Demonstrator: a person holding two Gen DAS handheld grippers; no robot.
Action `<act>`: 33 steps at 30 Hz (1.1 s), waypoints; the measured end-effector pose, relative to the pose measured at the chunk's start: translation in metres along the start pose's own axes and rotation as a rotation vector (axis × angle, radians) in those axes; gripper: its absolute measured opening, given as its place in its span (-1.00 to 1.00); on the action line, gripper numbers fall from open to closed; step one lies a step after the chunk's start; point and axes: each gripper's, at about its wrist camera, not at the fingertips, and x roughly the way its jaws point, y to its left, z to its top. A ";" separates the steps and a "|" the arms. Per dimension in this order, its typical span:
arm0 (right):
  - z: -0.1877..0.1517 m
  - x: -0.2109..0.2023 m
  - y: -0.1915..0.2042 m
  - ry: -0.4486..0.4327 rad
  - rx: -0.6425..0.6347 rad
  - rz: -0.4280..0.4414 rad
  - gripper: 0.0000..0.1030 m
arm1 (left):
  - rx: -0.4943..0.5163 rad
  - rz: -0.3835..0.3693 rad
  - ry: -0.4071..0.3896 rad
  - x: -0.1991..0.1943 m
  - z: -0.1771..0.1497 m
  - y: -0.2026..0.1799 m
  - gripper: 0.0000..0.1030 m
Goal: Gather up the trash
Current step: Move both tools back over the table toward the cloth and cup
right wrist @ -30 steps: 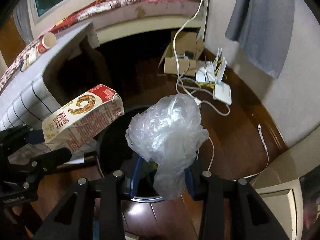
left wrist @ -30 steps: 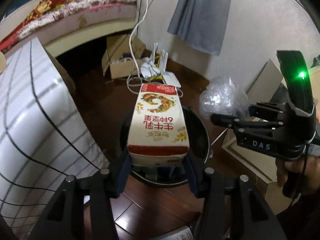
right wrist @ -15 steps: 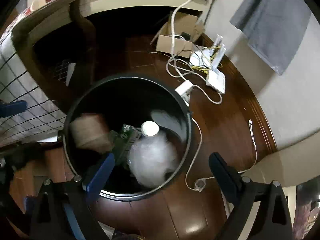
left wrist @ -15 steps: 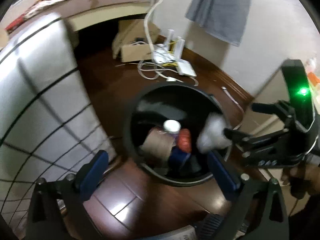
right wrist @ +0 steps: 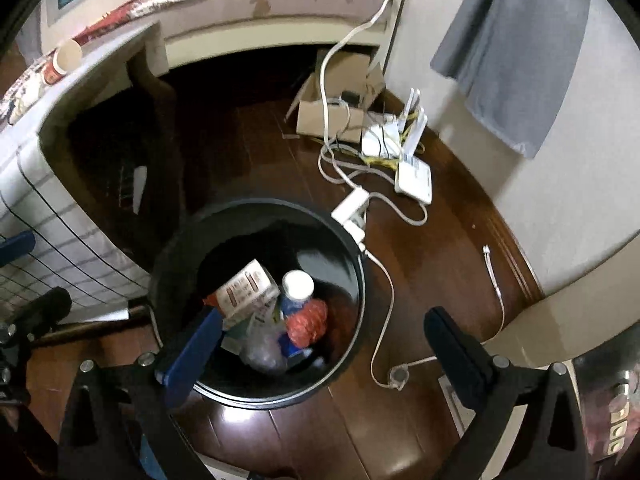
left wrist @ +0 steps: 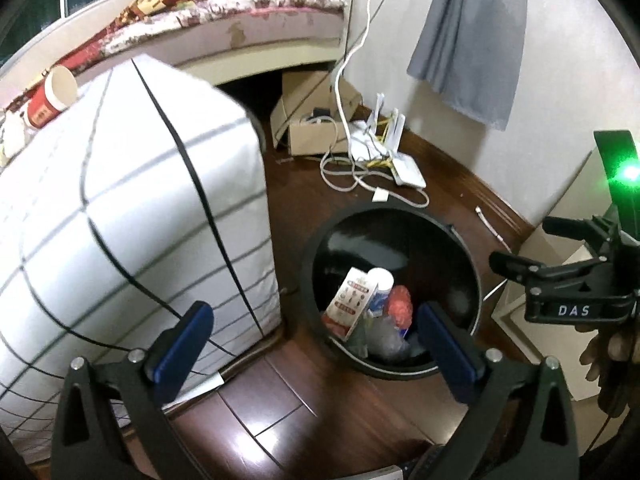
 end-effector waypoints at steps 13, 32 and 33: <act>0.024 -0.053 0.024 -0.127 -0.018 0.020 0.98 | -0.049 0.075 -0.114 -0.048 0.019 0.025 0.99; 0.053 -0.088 0.078 -0.219 -0.096 0.098 0.98 | -0.109 0.166 -0.182 -0.085 0.024 0.075 0.99; 0.055 -0.089 0.082 -0.222 -0.102 0.103 0.98 | -0.115 0.173 -0.185 -0.086 0.024 0.079 0.99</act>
